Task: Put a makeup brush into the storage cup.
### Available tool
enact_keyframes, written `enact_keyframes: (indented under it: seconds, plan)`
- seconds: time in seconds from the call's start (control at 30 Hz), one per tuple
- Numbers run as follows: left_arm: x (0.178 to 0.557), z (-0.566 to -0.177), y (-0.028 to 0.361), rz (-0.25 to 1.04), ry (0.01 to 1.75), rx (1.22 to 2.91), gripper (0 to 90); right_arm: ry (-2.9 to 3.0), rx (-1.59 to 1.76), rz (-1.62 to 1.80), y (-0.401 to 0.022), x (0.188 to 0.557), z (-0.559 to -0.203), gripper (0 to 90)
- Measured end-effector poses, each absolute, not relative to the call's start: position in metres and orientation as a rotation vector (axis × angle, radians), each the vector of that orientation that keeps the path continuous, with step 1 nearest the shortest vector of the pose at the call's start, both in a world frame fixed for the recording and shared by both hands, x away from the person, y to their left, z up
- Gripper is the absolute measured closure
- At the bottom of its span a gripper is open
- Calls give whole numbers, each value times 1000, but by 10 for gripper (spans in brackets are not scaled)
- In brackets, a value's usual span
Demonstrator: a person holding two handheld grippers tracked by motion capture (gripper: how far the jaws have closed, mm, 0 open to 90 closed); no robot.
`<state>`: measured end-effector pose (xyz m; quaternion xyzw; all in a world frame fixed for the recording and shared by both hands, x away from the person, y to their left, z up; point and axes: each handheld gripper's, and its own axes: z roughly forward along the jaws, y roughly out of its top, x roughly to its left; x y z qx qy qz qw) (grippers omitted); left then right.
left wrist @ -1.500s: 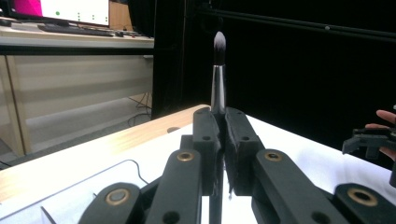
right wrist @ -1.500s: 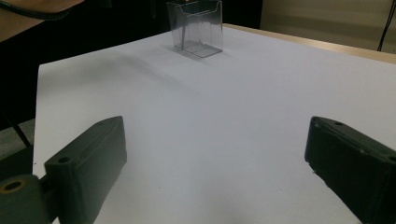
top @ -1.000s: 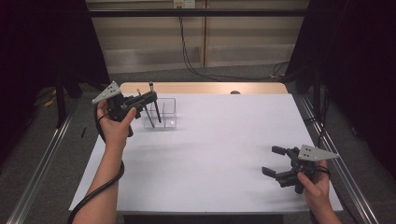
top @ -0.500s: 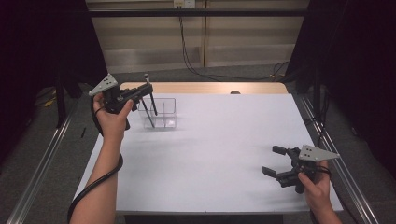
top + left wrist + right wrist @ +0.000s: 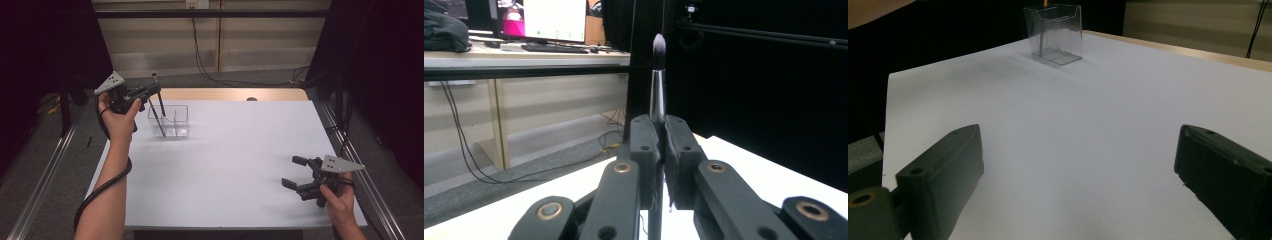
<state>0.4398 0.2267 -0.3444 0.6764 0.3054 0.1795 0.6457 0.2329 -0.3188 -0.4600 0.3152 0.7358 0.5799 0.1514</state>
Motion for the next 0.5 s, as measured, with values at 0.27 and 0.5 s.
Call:
enact_keyframes:
  seconds: [0.27,0.5]
  plan:
    - [444,-346,230,453,721,1541,840,2108,906,1669,-320,233,-460,52]
    - [446,-349,231,473,747,1532,841,2111,902,1669,-319,233,-460,53]
